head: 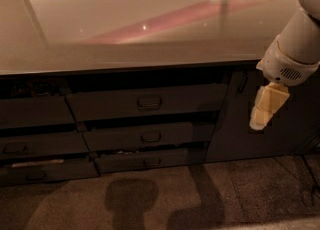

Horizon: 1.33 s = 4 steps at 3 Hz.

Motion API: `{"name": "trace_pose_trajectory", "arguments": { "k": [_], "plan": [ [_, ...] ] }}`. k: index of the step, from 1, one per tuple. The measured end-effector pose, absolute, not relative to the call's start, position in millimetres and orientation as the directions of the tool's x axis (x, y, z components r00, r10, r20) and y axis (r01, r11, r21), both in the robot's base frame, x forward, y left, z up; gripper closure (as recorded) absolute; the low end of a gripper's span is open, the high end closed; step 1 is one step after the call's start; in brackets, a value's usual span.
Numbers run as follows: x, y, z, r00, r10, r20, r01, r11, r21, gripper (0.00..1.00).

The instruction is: Open top drawer

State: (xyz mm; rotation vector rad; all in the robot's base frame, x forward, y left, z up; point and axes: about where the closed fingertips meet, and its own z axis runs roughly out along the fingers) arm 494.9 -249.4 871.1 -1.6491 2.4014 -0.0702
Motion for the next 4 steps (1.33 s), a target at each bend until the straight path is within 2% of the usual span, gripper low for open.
{"name": "trace_pose_trajectory", "arguments": {
  "k": [1,2,3,4],
  "plan": [
    [498.1,-253.1,867.7,-0.346,-0.921,-0.178,-0.917,0.372,-0.144,0.00],
    [505.4,-217.4,856.4,-0.294,-0.948,-0.126,-0.943,0.309,-0.127,0.00],
    [507.7,-161.6,836.7,-0.169,-0.985,-0.021,-0.978,0.170,-0.119,0.00],
    [507.7,-161.6,836.7,-0.169,-0.985,-0.021,-0.978,0.170,-0.119,0.00]
  ]
}}
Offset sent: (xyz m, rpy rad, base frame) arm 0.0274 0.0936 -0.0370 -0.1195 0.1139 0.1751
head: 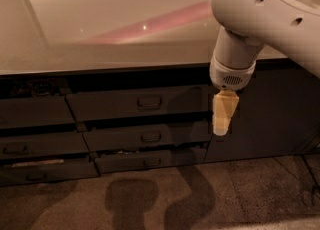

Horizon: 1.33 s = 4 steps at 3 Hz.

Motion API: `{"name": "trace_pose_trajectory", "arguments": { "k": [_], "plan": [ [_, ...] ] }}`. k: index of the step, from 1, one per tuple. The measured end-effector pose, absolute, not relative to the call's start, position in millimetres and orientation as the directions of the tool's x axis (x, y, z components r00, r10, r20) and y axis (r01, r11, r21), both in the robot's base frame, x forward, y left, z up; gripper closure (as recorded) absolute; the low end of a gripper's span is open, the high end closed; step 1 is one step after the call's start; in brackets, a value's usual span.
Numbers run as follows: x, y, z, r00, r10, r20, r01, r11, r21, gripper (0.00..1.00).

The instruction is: Open top drawer

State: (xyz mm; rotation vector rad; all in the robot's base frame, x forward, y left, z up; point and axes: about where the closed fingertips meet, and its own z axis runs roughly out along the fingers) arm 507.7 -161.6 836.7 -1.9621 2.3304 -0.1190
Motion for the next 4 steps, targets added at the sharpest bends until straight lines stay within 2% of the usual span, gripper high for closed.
{"name": "trace_pose_trajectory", "arguments": {
  "k": [1,3,4],
  "plan": [
    [505.7,-161.9,835.4,-0.153,-0.988,-0.008,-0.972,0.152,-0.178,0.00],
    [457.6,-167.5,828.4,-0.076,-0.995,0.057,-0.907,0.045,-0.420,0.00],
    [464.6,-160.0,821.8,-0.053,-0.998,0.030,-0.885,0.033,-0.464,0.00]
  ]
}}
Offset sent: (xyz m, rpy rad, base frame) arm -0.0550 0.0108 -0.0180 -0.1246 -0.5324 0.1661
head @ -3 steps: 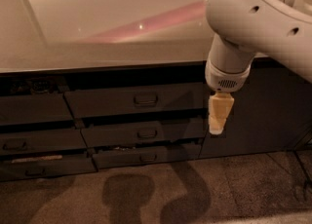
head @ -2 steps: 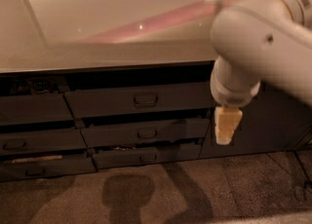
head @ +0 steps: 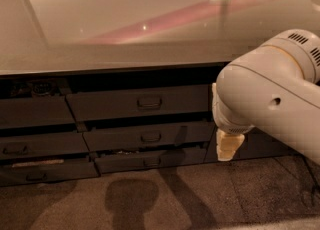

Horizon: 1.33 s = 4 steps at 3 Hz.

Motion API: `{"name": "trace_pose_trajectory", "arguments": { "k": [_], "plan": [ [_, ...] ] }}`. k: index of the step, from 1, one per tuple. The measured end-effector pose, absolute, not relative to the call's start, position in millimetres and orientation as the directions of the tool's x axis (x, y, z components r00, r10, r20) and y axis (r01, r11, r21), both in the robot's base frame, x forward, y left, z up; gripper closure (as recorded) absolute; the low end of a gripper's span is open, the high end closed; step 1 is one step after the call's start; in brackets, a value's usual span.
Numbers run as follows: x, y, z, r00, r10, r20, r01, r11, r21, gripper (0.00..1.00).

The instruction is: Open top drawer

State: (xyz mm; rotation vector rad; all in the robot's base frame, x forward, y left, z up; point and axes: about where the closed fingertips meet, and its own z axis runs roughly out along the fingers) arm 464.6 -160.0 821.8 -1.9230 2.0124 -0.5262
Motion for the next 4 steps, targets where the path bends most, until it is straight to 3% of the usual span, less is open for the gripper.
{"name": "trace_pose_trajectory", "arguments": {
  "k": [4],
  "plan": [
    [488.3,-188.4,750.4,-0.121,-0.992,0.030,-0.942,0.105,-0.318,0.00]
  ]
}}
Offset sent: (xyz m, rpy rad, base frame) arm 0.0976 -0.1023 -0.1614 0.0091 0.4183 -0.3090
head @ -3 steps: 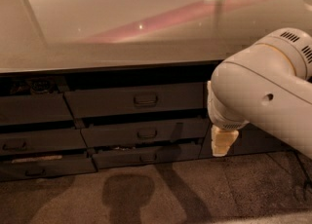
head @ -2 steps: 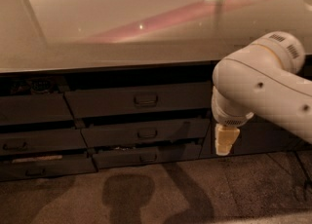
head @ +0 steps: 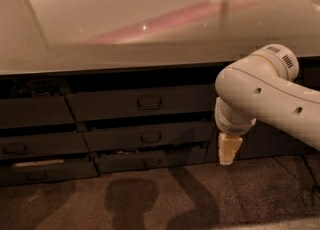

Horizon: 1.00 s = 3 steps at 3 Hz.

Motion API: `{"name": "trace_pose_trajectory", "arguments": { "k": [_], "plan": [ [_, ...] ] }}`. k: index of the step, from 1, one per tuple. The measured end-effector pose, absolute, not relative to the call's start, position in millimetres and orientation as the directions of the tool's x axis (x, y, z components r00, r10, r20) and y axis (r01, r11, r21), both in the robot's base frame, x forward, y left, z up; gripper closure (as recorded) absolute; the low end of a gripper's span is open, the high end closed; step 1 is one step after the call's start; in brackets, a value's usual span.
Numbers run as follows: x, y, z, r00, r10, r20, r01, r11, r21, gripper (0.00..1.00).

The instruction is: Open top drawer

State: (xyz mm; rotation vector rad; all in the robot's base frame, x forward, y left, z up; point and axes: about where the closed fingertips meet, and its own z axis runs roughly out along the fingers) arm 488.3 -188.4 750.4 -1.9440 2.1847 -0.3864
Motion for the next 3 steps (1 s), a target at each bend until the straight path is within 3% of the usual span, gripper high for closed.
{"name": "trace_pose_trajectory", "arguments": {
  "k": [3],
  "plan": [
    [521.5,-222.7,691.4,-0.193,-0.981,0.002,-0.958,0.188,-0.216,0.00]
  ]
}}
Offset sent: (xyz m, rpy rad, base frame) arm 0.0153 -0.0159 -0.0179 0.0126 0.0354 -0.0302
